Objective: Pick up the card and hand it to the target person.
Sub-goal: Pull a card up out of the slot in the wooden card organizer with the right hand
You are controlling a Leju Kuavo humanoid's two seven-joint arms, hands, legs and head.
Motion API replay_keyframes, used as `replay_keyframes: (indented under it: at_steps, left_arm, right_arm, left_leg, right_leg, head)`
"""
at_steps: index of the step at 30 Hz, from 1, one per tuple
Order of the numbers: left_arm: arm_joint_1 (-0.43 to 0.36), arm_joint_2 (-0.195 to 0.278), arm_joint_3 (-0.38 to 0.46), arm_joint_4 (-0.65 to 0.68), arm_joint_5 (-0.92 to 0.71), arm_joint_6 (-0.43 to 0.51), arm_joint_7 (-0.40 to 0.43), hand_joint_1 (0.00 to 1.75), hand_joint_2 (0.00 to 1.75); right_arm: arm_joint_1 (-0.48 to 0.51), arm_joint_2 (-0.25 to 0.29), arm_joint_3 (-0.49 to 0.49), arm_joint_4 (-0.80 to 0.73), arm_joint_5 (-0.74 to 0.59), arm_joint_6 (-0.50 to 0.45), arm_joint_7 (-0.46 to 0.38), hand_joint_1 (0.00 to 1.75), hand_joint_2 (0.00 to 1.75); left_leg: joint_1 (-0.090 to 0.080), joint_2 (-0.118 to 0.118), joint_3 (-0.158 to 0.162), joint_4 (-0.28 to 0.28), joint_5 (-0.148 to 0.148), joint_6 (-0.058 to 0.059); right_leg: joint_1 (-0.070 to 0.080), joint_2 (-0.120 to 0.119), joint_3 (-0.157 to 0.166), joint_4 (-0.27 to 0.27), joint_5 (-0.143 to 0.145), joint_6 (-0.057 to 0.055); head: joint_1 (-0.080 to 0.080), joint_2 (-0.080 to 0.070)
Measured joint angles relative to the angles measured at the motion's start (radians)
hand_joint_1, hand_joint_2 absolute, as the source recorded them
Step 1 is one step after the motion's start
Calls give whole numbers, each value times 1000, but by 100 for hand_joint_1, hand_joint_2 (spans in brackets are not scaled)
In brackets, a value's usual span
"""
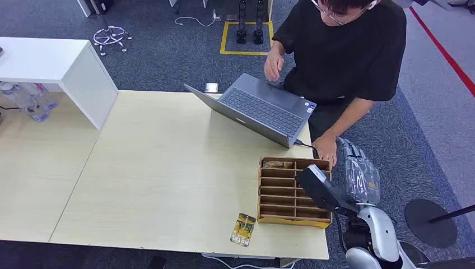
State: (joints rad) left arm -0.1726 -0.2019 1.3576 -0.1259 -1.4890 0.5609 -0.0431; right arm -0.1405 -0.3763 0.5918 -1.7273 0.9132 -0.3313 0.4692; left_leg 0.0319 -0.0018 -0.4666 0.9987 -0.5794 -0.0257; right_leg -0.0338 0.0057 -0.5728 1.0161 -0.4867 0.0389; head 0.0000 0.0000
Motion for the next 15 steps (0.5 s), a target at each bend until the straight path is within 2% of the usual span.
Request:
replay_keyframes:
  at_steps: [8, 15]
  left_arm:
    - [0, 0, -3, 0, 1, -1, 0, 0, 0]
    - [1, -1, -5, 0, -2, -4, 3, 0, 0]
  right_arm:
    - [-1, -1, 20, 45, -4, 11, -1, 72, 175]
    - [-11, -6, 31, 73, 0, 31, 5, 83, 175]
  left_leg:
    - [0, 0, 0, 1, -1, -1]
    - [0, 0, 0, 1, -1, -1]
  right_leg:
    - [0, 0, 0, 1, -1, 1]
    - [0, 0, 0, 1, -1, 1]
  head:
    - [0, 0]
    - [0, 0]
